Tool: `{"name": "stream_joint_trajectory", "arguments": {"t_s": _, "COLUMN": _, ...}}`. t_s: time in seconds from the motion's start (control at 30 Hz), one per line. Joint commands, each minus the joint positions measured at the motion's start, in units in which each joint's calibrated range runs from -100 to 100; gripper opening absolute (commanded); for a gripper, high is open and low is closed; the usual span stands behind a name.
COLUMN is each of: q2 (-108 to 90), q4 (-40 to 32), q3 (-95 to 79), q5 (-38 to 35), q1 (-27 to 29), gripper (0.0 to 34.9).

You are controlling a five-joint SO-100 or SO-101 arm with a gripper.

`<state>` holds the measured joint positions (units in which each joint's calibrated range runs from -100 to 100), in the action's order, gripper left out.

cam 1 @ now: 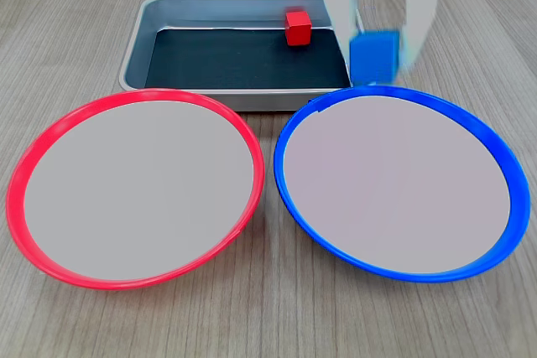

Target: Move two blocks from tray to matching dishes

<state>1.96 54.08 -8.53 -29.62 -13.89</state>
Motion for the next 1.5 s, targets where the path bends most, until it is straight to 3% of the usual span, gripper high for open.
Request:
{"name": "stream_joint_trajectory", "arguments": {"t_s": 0.0, "q2": 9.0, "q4": -8.1, "q3": 3.6, "q5": 2.3, "q1": -2.2, "gripper": 0.5}}
{"name": "stream_joint_trajectory", "arguments": {"t_s": 0.03, "q2": 9.9, "q4": -9.5, "q3": 3.0, "q5": 2.2, "q1": -2.3, "gripper": 4.1}}
{"name": "stream_joint_trajectory", "arguments": {"t_s": 0.13, "q2": 10.8, "q4": -12.7, "q3": -0.1, "q5": 1.1, "q1": -2.5, "gripper": 22.3}}
{"name": "stream_joint_trajectory", "arguments": {"t_s": 0.2, "q2": 9.6, "q4": -12.8, "q3": -1.5, "q5": 0.8, "q1": -2.6, "gripper": 25.4}}
{"name": "stream_joint_trajectory", "arguments": {"t_s": 0.23, "q2": 8.1, "q4": -12.0, "q3": -2.2, "q5": 0.8, "q1": -2.6, "gripper": 24.8}}
{"name": "stream_joint_trajectory", "arguments": {"t_s": 0.33, "q2": 2.0, "q4": -7.7, "q3": -4.2, "q5": 0.7, "q1": -2.3, "gripper": 18.0}}
{"name": "stream_joint_trajectory", "arguments": {"t_s": 0.4, "q2": -3.9, "q4": -1.3, "q3": -5.4, "q5": -0.4, "q1": -1.9, "gripper": 2.3}}
{"name": "stream_joint_trajectory", "arguments": {"t_s": 0.43, "q2": -7.4, "q4": 3.8, "q3": -5.9, "q5": -1.3, "q1": -1.4, "gripper": 0.4}}
{"name": "stream_joint_trajectory", "arguments": {"t_s": 0.57, "q2": -19.6, "q4": 24.9, "q3": -11.2, "q5": -9.2, "q1": 1.9, "gripper": 0.4}}
{"name": "stream_joint_trajectory", "arguments": {"t_s": 0.67, "q2": -26.7, "q4": 32.0, "q3": -19.5, "q5": -14.4, "q1": 5.3, "gripper": 0.4}}
{"name": "stream_joint_trajectory", "arguments": {"t_s": 0.8, "q2": -30.7, "q4": 31.7, "q3": -29.4, "q5": -18.5, "q1": 8.6, "gripper": 0.8}}
{"name": "stream_joint_trajectory", "arguments": {"t_s": 0.9, "q2": -31.4, "q4": 29.2, "q3": -34.9, "q5": -19.3, "q1": 9.4, "gripper": 9.9}}
{"name": "stream_joint_trajectory", "arguments": {"t_s": 0.97, "q2": -31.1, "q4": 27.7, "q3": -36.9, "q5": -19.8, "q1": 8.8, "gripper": 19.9}}
{"name": "stream_joint_trajectory", "arguments": {"t_s": 1.0, "q2": -30.8, "q4": 26.7, "q3": -37.9, "q5": -19.7, "q1": 8.0, "gripper": 20.7}}
{"name": "stream_joint_trajectory", "arguments": {"t_s": 1.2, "q2": -28.3, "q4": 19.8, "q3": -42.2, "q5": -18.6, "q1": 3.9, "gripper": 16.4}}
{"name": "stream_joint_trajectory", "arguments": {"t_s": 1.47, "q2": -25.6, "q4": 13.9, "q3": -46.0, "q5": -18.9, "q1": 2.6, "gripper": 15.5}}
